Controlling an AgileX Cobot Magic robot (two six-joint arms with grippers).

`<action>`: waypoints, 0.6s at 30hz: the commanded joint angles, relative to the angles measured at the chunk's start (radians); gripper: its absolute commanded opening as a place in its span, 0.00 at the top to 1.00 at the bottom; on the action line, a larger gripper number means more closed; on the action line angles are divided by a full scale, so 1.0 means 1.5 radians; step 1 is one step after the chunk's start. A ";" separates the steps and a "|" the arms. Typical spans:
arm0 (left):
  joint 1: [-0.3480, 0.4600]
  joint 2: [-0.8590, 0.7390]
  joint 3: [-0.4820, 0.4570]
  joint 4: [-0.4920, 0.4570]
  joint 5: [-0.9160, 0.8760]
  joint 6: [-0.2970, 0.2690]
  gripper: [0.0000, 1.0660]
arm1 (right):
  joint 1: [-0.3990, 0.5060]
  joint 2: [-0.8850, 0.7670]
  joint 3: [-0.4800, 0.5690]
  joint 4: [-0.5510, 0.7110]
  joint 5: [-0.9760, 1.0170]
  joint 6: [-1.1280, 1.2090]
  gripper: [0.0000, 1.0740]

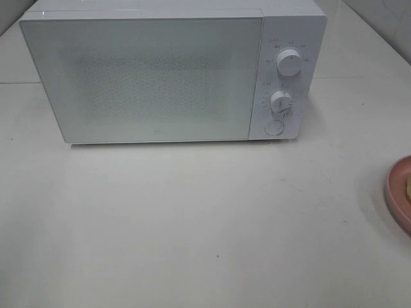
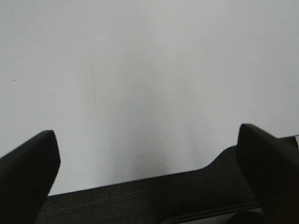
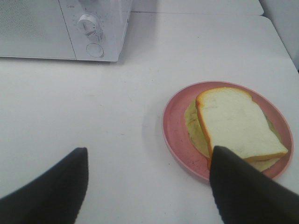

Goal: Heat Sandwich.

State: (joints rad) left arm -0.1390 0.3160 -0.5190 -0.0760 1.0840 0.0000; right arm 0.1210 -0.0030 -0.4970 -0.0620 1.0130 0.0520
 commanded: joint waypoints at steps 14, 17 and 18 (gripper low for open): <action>0.107 -0.135 0.001 -0.008 -0.009 0.008 0.08 | -0.003 -0.019 0.001 -0.003 -0.011 -0.008 0.35; 0.111 -0.187 0.001 -0.007 -0.009 0.008 0.08 | -0.003 -0.019 0.001 -0.003 -0.011 -0.008 0.35; 0.111 -0.187 0.001 -0.007 -0.009 0.008 0.08 | -0.003 -0.019 0.001 -0.003 -0.011 -0.008 0.35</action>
State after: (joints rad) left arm 0.0250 0.0650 -0.5180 -0.0780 1.0830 0.0110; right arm 0.1210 -0.0030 -0.4970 -0.0620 1.0130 0.0520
